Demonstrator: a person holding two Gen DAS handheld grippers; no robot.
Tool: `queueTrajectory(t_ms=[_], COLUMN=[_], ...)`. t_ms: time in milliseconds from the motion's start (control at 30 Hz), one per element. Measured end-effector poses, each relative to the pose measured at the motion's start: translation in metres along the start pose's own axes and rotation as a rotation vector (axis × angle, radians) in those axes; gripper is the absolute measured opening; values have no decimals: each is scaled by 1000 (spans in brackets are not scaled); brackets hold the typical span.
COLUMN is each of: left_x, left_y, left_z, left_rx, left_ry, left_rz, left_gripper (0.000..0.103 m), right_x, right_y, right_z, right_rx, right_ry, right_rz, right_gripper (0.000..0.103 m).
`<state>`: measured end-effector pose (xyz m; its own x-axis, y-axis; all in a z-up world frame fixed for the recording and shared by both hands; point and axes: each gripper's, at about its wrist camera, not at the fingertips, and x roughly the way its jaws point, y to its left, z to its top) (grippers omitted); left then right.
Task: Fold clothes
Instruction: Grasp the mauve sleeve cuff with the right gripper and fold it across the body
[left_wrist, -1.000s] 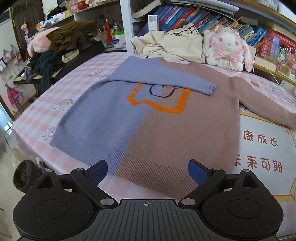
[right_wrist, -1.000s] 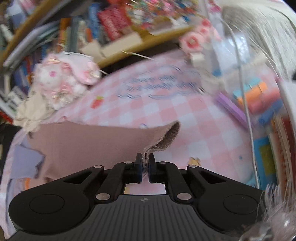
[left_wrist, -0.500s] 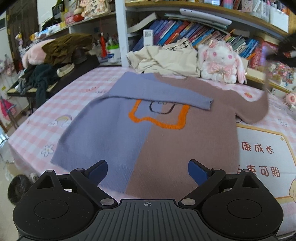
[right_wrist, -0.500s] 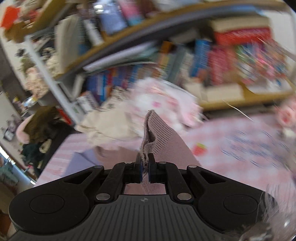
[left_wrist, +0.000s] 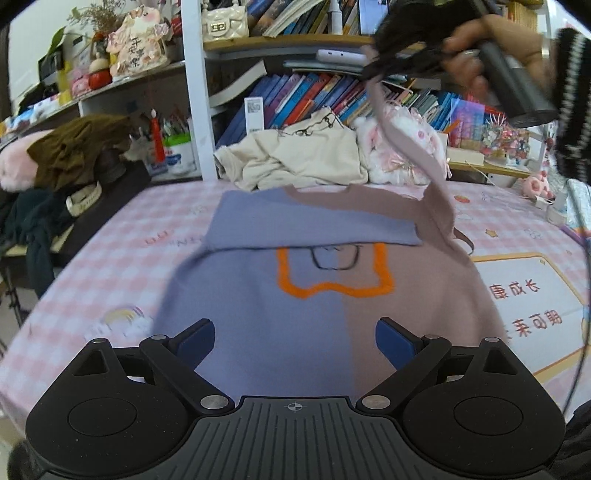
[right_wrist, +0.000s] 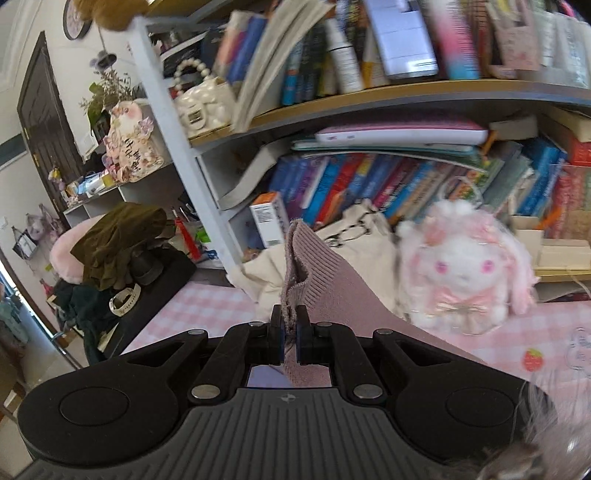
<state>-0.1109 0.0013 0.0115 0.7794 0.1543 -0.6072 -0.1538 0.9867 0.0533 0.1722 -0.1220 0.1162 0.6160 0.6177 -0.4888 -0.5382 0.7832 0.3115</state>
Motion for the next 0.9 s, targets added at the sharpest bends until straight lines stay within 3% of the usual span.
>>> queueTrajectory(t_ms=[300,633,733,833,867,900], left_x=[6,8,8,8,9,9], left_y=[48,75,77,80,80,81], left_z=[-2,-6,-6,-5,-5,-4], left_rx=[79,72,70,62,59,55], left_ry=[28,38,36,33,31,29], left_rz=[-49,-50,-50,-52,-54,-58], left_gripper=[96,96,96,96,96,96], right_x=[51,88,94,95,91,87], right_y=[39,47,48,49,49,49], right_z=[-11,-32,-34,-35,-35,-34], right_rx=[89,94,102,123,127,125], right_ry=[19,79,99,114,107,98], right_rz=[-35,-99,-53,33,50,57], right_gripper=[6,6,7,19,31,36])
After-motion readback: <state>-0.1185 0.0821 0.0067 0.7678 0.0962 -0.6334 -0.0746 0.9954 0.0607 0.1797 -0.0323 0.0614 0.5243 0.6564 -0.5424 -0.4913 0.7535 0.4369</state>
